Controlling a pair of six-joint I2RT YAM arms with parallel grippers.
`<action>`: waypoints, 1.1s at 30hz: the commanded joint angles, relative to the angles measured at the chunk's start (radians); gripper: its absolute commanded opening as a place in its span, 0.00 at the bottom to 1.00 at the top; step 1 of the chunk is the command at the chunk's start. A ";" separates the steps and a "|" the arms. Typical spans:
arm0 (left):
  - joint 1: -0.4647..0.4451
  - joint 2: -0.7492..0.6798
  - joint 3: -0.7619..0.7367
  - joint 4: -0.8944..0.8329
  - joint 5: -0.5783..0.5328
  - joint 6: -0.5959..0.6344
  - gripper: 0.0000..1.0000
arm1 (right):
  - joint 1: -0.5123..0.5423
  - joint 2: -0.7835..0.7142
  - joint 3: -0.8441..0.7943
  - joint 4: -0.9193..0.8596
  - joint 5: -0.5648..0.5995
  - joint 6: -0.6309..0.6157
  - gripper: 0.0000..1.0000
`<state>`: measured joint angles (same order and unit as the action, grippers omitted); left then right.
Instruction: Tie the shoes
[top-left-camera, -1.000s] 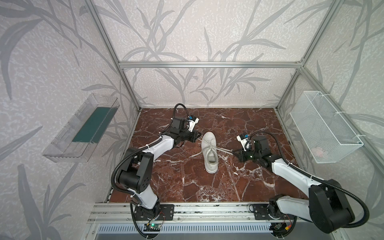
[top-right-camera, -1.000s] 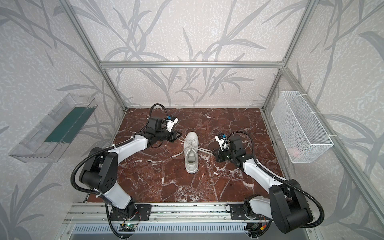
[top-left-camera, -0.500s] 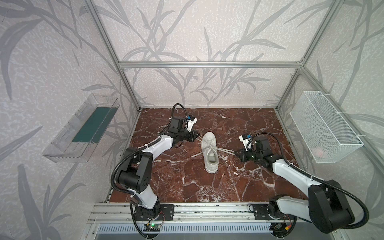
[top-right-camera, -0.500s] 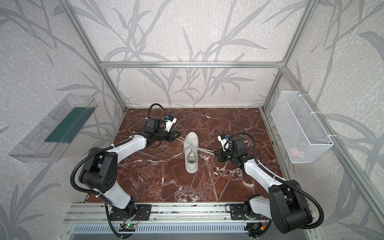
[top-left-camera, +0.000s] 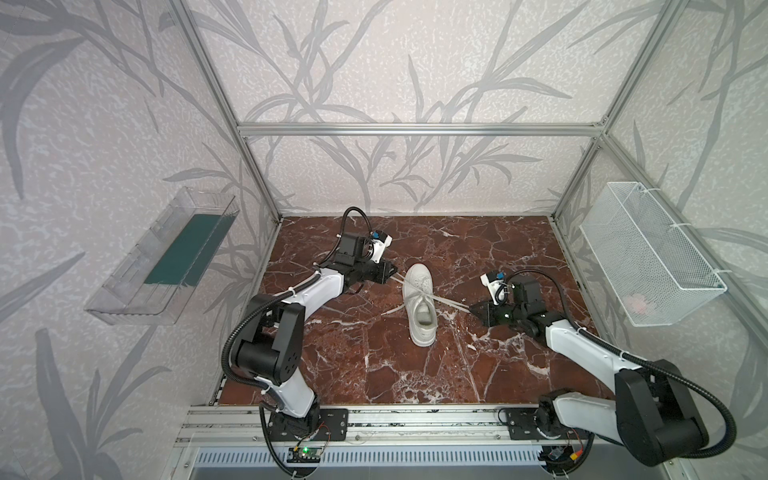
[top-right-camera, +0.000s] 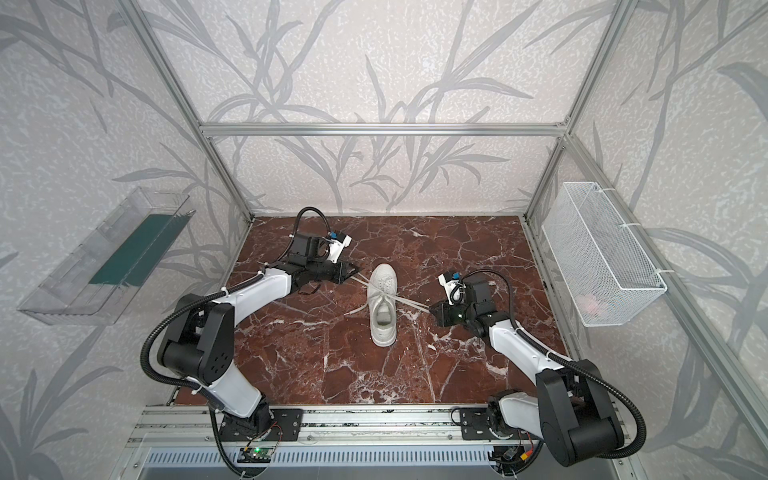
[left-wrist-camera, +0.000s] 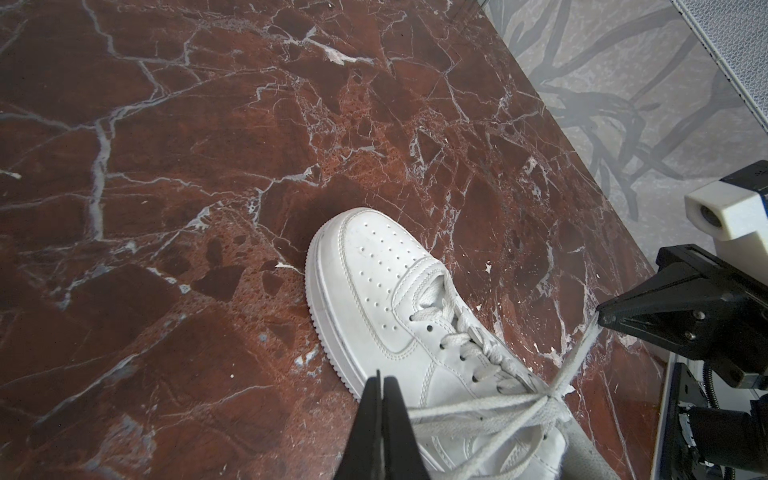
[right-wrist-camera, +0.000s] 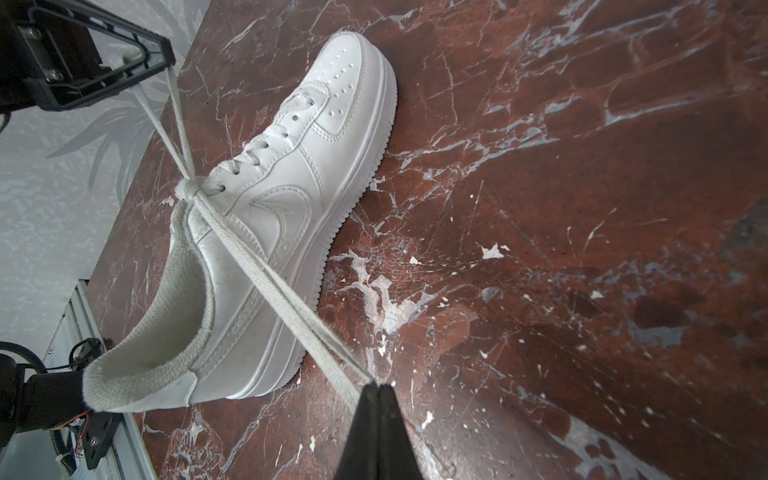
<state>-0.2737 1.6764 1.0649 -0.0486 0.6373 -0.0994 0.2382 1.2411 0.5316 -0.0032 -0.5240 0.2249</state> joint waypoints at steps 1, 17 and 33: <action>0.039 0.000 0.012 0.014 -0.055 0.014 0.00 | -0.023 0.013 -0.018 -0.047 0.046 0.018 0.00; 0.075 -0.024 -0.062 0.090 -0.048 -0.011 0.00 | -0.051 0.074 -0.003 -0.075 0.065 0.044 0.00; 0.093 -0.021 -0.088 0.111 -0.058 -0.032 0.00 | -0.065 0.129 0.019 -0.105 0.088 0.061 0.00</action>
<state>-0.2352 1.6772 0.9836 0.0063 0.6827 -0.1173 0.2089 1.3430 0.5507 0.0025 -0.5434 0.2832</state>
